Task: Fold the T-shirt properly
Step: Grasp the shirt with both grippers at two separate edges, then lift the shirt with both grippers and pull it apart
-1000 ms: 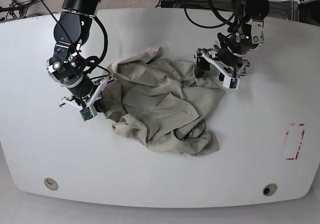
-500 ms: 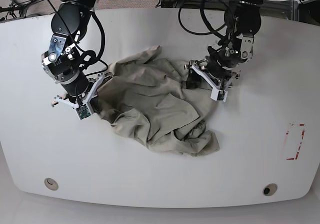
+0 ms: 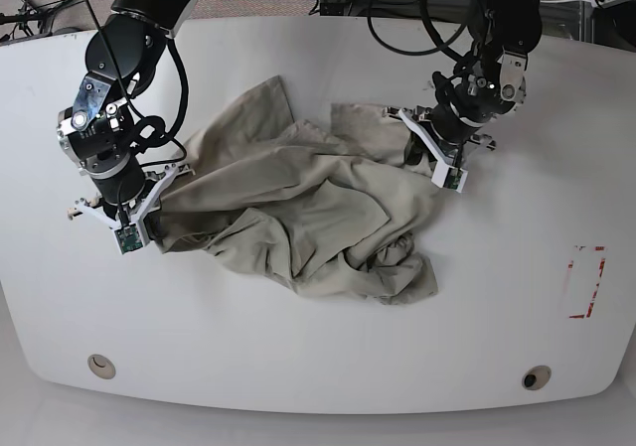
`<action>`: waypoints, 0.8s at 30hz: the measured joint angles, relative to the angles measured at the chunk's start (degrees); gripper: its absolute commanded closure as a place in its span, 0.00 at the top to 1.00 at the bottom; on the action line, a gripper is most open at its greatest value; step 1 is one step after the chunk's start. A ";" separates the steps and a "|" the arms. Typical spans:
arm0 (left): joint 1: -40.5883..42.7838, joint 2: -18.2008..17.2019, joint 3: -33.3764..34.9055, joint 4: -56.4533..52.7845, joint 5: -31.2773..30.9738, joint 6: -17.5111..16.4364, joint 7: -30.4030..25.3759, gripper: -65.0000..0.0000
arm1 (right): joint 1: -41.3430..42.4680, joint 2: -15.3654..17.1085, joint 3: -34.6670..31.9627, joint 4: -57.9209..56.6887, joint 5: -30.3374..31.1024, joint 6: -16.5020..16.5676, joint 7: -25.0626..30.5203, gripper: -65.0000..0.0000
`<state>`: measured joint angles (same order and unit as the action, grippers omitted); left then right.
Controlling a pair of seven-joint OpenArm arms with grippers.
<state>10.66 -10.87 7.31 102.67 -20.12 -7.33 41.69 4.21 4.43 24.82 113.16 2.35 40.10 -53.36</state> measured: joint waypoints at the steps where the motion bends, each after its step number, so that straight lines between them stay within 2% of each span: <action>1: -0.04 -0.74 -0.15 1.92 -0.11 -0.13 0.31 0.00 | 0.59 0.00 -0.07 -0.04 -0.04 0.00 -0.44 0.00; 8: 0.35 -4.55 -2.03 10.45 -0.85 -1.77 1.79 0.00 | 5.62 1.66 0.00 -0.42 -0.02 0.00 -1.38 0.00; 12: -0.22 -7.93 -6.84 10.93 -0.59 -9.73 2.54 0.00 | 9.49 1.90 -0.13 -0.42 0.46 0.07 -2.97 0.00; 16: -2.01 -8.66 -13.31 11.19 -0.55 -12.87 2.34 0.00 | 13.18 1.95 -0.35 -0.48 0.66 0.04 -5.05 0.00; 18: -3.08 -8.57 -16.31 11.26 -0.52 -14.25 2.34 0.00 | 14.82 3.02 -0.44 -0.55 0.66 0.15 -5.77 0.00; 24: -10.27 -10.29 -17.88 11.15 -0.17 -14.75 7.41 0.00 | 20.20 3.82 -0.50 -3.32 0.46 0.02 -5.84 0.00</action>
<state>0.38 -21.17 -10.57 113.82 -20.29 -22.09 49.10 24.40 8.25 24.32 109.84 2.81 40.12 -59.20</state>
